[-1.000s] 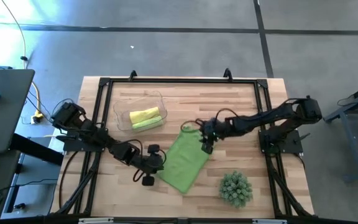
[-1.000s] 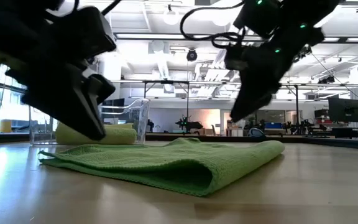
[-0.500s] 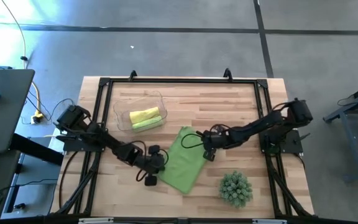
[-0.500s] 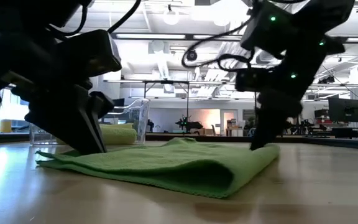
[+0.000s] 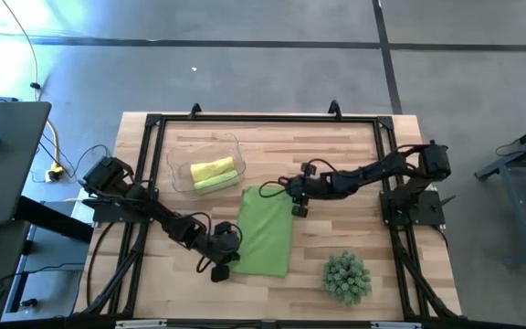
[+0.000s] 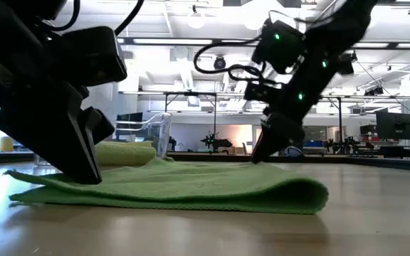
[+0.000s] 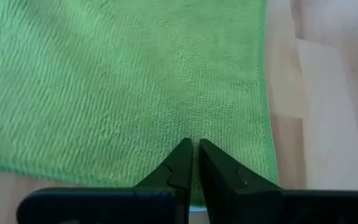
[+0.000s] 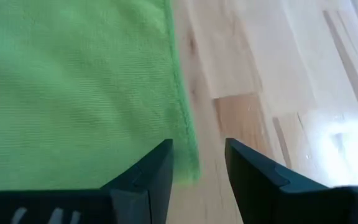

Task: Roll microfiber towels into tight, uniform cylinder then place into a basket
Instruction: Roll the green towel

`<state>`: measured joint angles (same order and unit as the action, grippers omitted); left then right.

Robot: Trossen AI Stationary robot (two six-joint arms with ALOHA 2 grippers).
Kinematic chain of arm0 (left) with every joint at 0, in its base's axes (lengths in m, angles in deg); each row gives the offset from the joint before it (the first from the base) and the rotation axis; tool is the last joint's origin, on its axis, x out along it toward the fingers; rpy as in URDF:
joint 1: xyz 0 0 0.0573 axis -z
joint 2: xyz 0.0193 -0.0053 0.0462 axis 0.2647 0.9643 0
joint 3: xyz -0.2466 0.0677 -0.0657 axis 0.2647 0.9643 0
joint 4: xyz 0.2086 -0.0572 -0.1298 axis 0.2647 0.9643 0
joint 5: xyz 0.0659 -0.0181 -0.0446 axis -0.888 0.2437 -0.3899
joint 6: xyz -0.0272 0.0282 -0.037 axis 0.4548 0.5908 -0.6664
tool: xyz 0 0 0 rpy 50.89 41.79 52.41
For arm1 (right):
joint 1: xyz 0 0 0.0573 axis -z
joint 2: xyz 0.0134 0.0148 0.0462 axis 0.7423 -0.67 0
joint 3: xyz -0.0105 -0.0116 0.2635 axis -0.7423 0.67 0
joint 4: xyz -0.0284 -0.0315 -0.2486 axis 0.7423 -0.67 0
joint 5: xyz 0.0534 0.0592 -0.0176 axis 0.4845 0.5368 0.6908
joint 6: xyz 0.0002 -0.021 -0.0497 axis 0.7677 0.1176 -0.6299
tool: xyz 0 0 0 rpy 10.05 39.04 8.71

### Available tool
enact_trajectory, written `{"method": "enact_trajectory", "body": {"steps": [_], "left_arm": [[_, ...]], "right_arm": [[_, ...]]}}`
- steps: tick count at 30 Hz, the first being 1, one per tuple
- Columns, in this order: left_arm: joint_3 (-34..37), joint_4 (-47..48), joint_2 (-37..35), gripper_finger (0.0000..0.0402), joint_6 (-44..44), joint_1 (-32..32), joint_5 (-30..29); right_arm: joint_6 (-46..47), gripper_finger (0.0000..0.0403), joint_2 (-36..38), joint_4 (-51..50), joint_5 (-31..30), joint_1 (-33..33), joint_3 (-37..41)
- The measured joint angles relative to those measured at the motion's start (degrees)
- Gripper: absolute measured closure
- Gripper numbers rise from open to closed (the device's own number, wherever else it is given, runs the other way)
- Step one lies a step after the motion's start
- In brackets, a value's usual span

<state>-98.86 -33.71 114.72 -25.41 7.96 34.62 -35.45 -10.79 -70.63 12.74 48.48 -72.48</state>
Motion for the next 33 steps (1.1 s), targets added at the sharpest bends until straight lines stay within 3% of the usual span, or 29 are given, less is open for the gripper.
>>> {"method": "enact_trajectory", "body": {"steps": [7, 11, 15, 21, 25, 29, 33], "left_arm": [[-1.3, 0.5, 0.0, 0.0383, 11.3, -0.1, 0.0], [-3.7, 2.1, -0.1, 0.0383, 16.9, 0.0, 0.2], [-7.6, 9.9, -0.2, 0.0372, 21.3, 0.2, 2.3], [-14.4, 27.0, -0.2, 0.0316, 24.6, 1.0, 6.2], [-17.3, 31.4, 0.0, 0.0271, 29.3, 3.0, 6.0], [-17.2, 31.7, 1.3, 0.0244, 39.6, 5.4, 2.9], [-17.2, 31.1, 2.8, 0.0237, 45.1, 7.2, -3.9]], "right_arm": [[2.6, 0.0265, 5.8, -18.3, 0.4, -6.5, -7.1], [3.3, 0.0265, 7.2, -17.4, 0.9, -12.6, -8.3], [0.6, 0.0265, 6.7, -15.6, 1.1, -18.2, -8.5], [-0.6, 0.0260, 4.0, -9.7, 1.4, -24.5, -8.6], [-0.8, 0.0233, 1.3, -6.9, 2.8, -27.1, -8.6], [-5.4, 0.0204, -1.9, -4.6, 5.3, -29.1, -8.6], [-9.3, 0.0197, -4.9, -1.8, 5.8, -30.9, -8.6]]}}
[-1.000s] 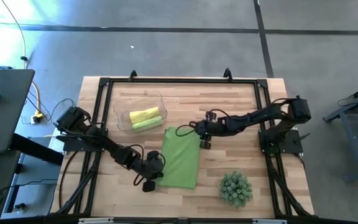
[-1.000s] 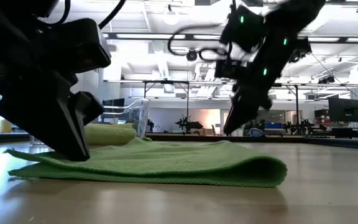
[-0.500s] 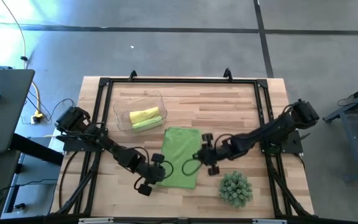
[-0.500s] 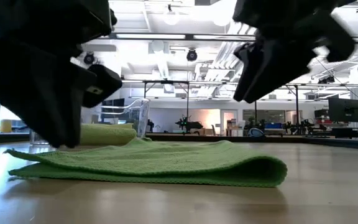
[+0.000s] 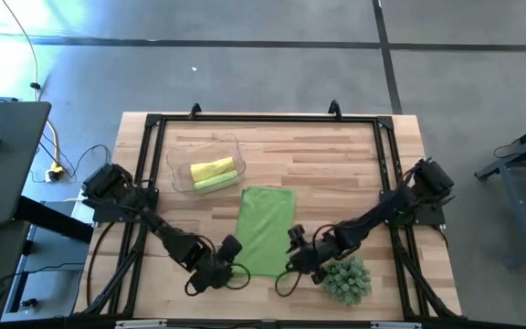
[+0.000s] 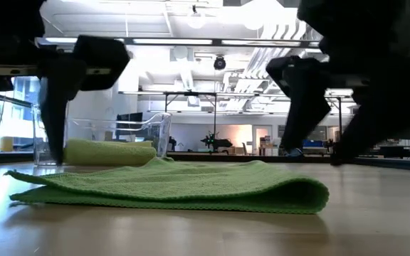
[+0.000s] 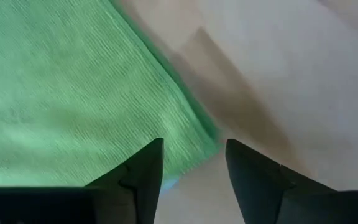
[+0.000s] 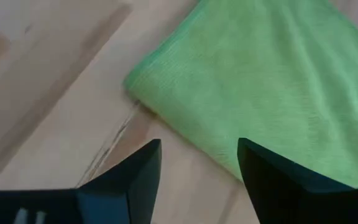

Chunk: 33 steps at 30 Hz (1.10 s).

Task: Roll microfiber towels into tight, uniform cylinder then place into a basket
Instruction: Roll the green towel

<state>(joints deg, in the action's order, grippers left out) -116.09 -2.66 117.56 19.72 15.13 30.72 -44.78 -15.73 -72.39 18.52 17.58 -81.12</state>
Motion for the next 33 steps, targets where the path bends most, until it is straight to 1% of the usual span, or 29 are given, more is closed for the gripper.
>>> {"method": "enact_trajectory", "body": {"steps": [2, 5, 8, 10, 13, 15, 18, 23, 26, 29, 31, 33], "left_arm": [[-0.1, -0.3, 1.2, 0.0236, 0.5, 0.3, -1.3], [-0.3, -0.8, 2.6, 0.0236, 0.5, 0.5, -1.5], [-0.2, -1.3, 3.6, 0.0236, 0.5, 0.9, -2.5], [-0.2, -2.5, 3.8, 0.0236, 0.5, 0.8, -2.8], [-0.1, -4.3, 4.0, 0.0242, -1.4, 0.9, -4.4], [-0.1, -4.7, 4.0, 0.0251, -3.3, 0.7, -4.3], [-0.1, -4.7, 4.1, 0.0272, -4.5, 0.5, -4.0], [-0.1, -4.8, 4.2, 0.0322, -5.3, 0.5, -3.8], [-0.1, -4.8, 4.2, 0.0355, -7.3, 0.4, -3.0], [-0.1, -4.8, 4.2, 0.0382, -8.8, 0.4, -2.5], [-0.1, -4.8, 4.2, 0.0395, -10.2, 0.4, -2.4], [-0.1, -4.9, 4.3, 0.0398, -12.3, 0.4, -2.4]], "right_arm": [[-0.5, 0.0200, -1.2, 1.9, -0.2, -0.7, 0.0], [-1.6, 0.0207, -2.2, 3.8, -0.8, -1.8, 0.0], [-3.9, 0.0212, -2.6, 4.0, -2.6, -2.7, -1.3], [-5.1, 0.0214, -2.6, 4.0, -2.6, -2.8, -2.2], [-5.6, 0.0214, -2.7, 3.6, -2.3, -2.6, -2.6], [-5.5, 0.0214, -2.8, 3.6, -2.1, -2.3, -2.6], [-5.3, 0.0214, -2.7, 3.8, -2.0, -2.2, -2.6], [-2.8, 0.0214, -2.9, 4.0, 1.2, -1.7, -2.7], [-3.0, 0.0214, -4.0, 4.5, 3.1, -1.5, -2.7], [-4.3, 0.0214, -4.6, 5.7, 3.1, -1.5, -2.7], [-4.9, 0.0214, -4.7, 6.1, 3.1, -1.6, -2.7], [-5.6, 0.0214, -4.7, 5.7, 3.2, -1.6, -3.3]]}}
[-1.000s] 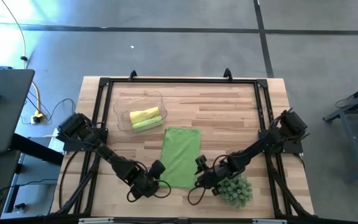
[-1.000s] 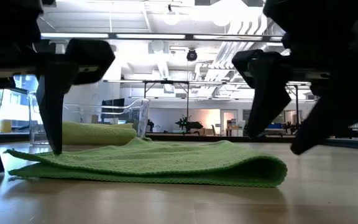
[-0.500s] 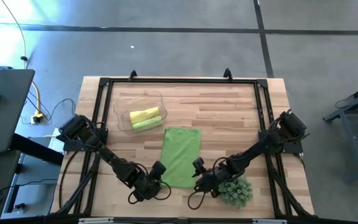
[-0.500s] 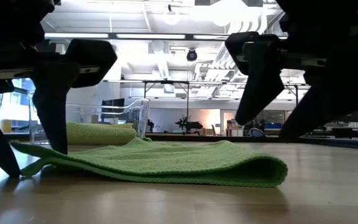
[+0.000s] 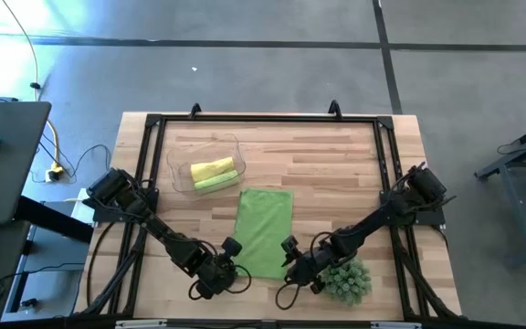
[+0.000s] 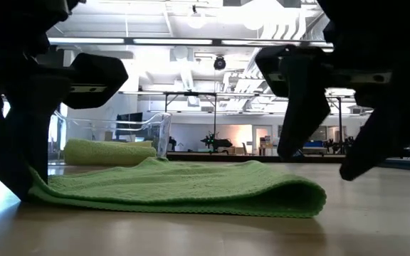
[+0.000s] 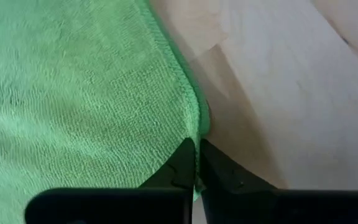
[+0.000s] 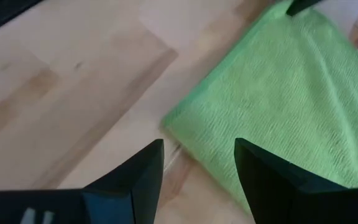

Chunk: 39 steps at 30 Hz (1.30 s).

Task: Roll microfiber towels into tight, uniform cylinder then place into a basket
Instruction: Roll the green towel

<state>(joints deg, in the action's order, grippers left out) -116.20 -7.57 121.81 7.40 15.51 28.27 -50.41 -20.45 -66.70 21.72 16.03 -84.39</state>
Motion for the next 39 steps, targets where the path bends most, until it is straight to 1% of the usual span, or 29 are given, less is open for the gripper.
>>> {"method": "enact_trajectory", "body": {"steps": [4, 6, 10, 14, 18, 24, 29, 31, 34, 39], "left_arm": [[0.0, 0.0, 0.0, 0.0395, -4.2, 0.0, -0.1], [0.0, -0.1, 0.0, 0.0395, -5.3, 0.0, -0.2], [0.1, -0.5, 0.1, 0.0395, -5.6, -0.1, -0.3], [0.1, -0.9, 0.1, 0.0394, -6.0, -0.1, -0.3], [0.1, -1.4, 0.1, 0.0394, -9.5, -0.1, -0.5], [0.1, -1.5, 0.1, 0.0394, -15.6, 0.5, -0.9], [0.2, -1.6, -0.3, 0.0394, -20.4, 1.4, -2.5], [0.3, -1.9, -0.7, 0.0394, -22.4, 1.7, -3.5], [0.3, -2.2, -2.4, 0.0394, -25.7, 1.9, -4.6], [0.2, -2.2, -3.5, 0.0394, -32.4, 1.9, -4.8]], "right_arm": [[-2.5, 0.0214, -1.3, -2.7, 0.6, 0.1, -3.3], [-2.8, 0.0214, -3.0, -5.2, 2.0, 0.4, -5.0], [-3.4, 0.0214, -5.5, -8.0, 3.0, 0.9, -7.2], [-2.6, 0.0220, -6.2, -8.5, 2.1, 0.8, -8.1], [1.5, 0.0251, -6.2, -9.1, 1.8, 0.6, -8.1], [11.0, 0.0330, -6.2, -9.9, 2.1, 0.2, -8.1], [13.4, 0.0392, -6.2, -10.4, 1.2, -0.5, -8.1], [14.5, 0.0398, -6.1, -10.5, 1.3, -0.5, -8.1], [15.9, 0.0393, -6.1, -10.5, 1.6, -0.5, -8.1], [17.5, 0.0401, -5.5, -11.4, 2.2, -0.4, -8.0]]}}
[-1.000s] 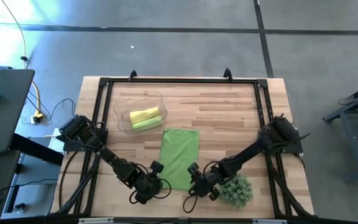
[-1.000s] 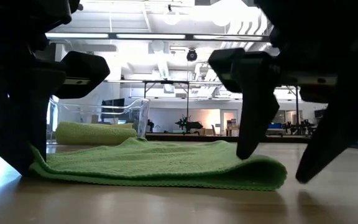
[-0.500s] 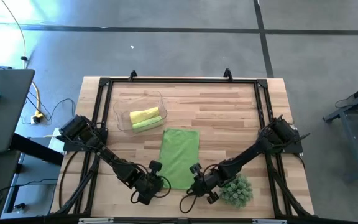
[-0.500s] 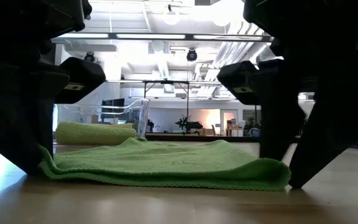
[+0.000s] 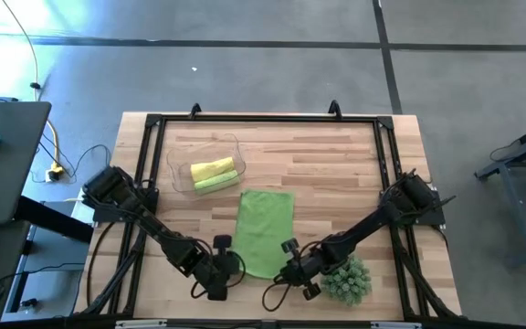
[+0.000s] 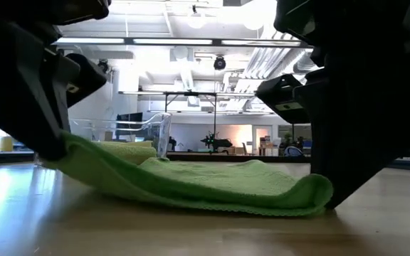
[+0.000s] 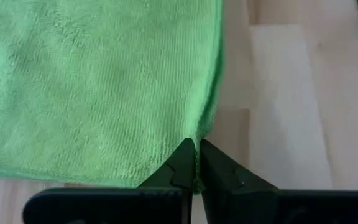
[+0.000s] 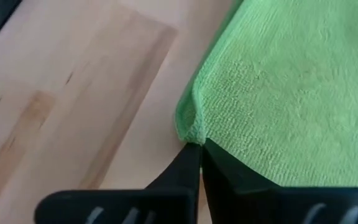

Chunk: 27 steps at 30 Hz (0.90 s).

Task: Roll microfiber towels into tight, uniform cylinder then place into a basket
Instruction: Roll the green towel

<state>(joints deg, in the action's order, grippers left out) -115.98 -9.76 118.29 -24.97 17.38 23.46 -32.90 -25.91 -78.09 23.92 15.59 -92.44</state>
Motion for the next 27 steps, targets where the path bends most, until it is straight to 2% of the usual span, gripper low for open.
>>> {"method": "enact_trajectory", "body": {"steps": [6, 12, 18, 22, 27], "left_arm": [[-0.1, 0.1, -0.4, 0.0394, -2.3, 0.0, -2.1], [-0.1, 3.1, -0.4, 0.0394, -7.4, -0.5, -5.5], [-0.1, 5.7, -0.4, 0.0394, -12.3, -0.5, -8.5], [-0.1, 6.0, 0.2, 0.0394, -12.9, -1.0, -8.9], [-0.1, 5.9, 2.5, 0.0394, -12.9, -2.5, -9.6]], "right_arm": [[6.7, 0.0402, 2.9, -3.1, 3.4, 1.4, 0.2], [14.8, 0.0402, 4.8, 6.2, 7.1, 4.3, 4.8], [28.4, 0.0402, 5.0, 16.2, 7.3, 4.8, 10.4], [38.3, 0.0403, 5.0, 16.3, 6.9, 4.1, 11.3], [44.4, 0.0403, 5.0, 16.3, 5.5, 3.7, 11.3]]}}
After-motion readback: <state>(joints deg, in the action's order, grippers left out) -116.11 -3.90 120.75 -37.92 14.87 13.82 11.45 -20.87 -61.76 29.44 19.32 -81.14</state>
